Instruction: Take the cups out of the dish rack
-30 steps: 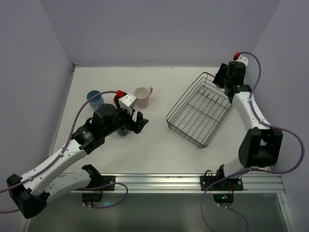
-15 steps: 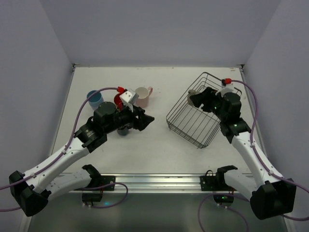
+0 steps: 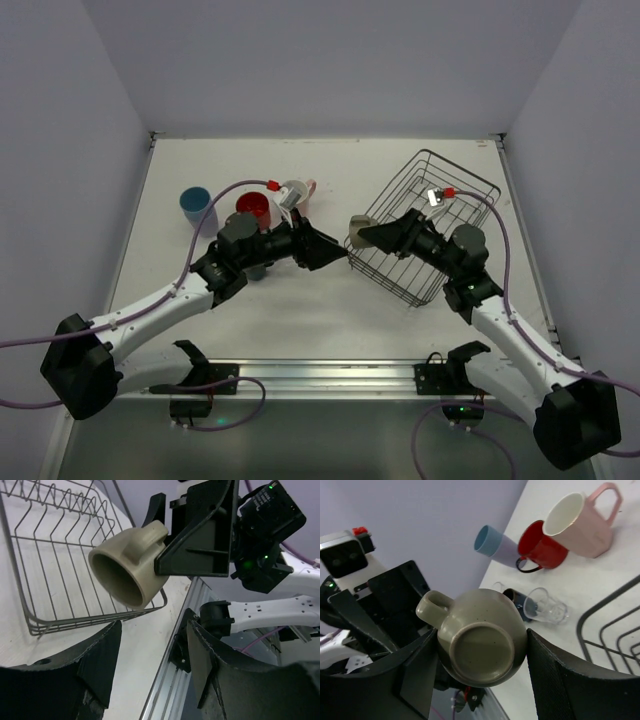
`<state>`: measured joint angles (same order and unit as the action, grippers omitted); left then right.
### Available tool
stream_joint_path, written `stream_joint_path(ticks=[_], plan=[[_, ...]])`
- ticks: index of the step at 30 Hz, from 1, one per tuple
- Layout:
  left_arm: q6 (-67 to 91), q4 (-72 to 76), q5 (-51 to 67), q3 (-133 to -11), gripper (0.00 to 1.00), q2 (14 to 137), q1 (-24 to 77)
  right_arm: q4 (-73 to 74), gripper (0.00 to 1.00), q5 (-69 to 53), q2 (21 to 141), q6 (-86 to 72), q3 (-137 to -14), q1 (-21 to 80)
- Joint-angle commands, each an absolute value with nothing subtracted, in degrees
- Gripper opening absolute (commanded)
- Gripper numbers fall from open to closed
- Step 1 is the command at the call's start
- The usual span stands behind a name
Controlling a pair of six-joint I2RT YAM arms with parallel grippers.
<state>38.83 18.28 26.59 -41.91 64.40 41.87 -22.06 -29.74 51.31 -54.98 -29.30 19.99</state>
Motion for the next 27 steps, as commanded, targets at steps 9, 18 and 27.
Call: stream_joint_path(ticks=[9,18,27], plan=[[46.85,34.36,29.80,-41.92,0.50,68.55,43.95,-41.73,0.23,-33.75,56.51,-64.33,-27.51,26.37],[45.53,34.02,28.48,-41.40,0.03,67.59,44.03,-46.84,0.27,-34.01,59.59,-68.64,-26.89,29.00],[36.40,18.43,25.41,-43.58,0.00,61.62,44.03,-46.42,0.99,-32.52,58.89,-68.65,-27.77,29.18]])
